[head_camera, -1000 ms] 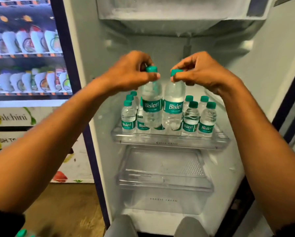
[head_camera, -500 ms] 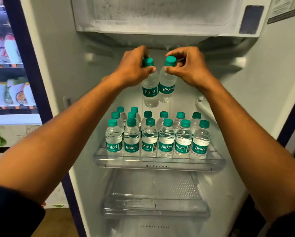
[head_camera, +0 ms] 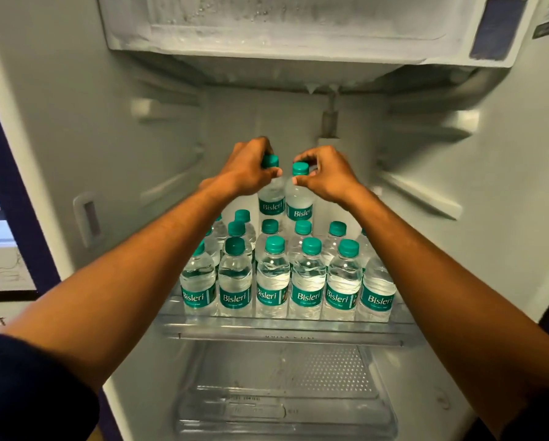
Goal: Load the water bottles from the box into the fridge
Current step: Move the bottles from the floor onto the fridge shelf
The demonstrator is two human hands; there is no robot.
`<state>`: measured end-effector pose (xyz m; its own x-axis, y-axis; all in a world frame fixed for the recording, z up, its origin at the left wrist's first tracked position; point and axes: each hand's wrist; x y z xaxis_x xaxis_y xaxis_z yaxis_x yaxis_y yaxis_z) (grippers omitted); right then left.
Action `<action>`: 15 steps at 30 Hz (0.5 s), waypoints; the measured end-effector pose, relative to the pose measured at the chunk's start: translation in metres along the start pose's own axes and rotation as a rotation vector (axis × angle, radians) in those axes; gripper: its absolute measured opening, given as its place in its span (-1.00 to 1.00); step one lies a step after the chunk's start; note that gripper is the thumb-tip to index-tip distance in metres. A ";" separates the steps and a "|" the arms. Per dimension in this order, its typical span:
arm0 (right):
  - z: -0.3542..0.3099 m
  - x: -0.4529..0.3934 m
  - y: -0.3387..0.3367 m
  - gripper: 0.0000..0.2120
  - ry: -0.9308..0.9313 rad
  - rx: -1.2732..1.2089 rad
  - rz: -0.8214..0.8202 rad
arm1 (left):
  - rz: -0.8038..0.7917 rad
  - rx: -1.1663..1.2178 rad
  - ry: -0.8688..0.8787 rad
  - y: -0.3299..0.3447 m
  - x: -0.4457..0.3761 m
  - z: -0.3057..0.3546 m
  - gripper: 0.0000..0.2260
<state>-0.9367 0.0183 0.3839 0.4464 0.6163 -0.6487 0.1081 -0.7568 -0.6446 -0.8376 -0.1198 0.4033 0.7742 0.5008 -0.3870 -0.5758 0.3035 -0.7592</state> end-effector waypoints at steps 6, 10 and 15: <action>0.012 0.004 0.019 -0.64 0.119 0.006 -0.099 | -0.117 -0.080 -0.039 0.020 -0.007 -0.017 -0.68; 0.014 0.007 0.027 -0.63 0.179 -0.005 -0.144 | -0.177 -0.132 -0.050 0.030 -0.009 -0.022 -0.67; 0.018 0.012 0.032 -0.64 0.238 -0.017 -0.176 | -0.234 -0.183 -0.050 0.042 -0.011 -0.026 -0.66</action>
<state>-0.9437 0.0051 0.3481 0.6151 0.6718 -0.4128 0.2166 -0.6473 -0.7308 -0.8635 -0.1336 0.3618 0.8637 0.4753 -0.1675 -0.3228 0.2667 -0.9081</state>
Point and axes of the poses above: each hand's wrist, its own x-axis away from the middle knuckle, its own y-axis out of the palm, z = x × y, and after that the axes turned 15 degrees about -y, right-handed
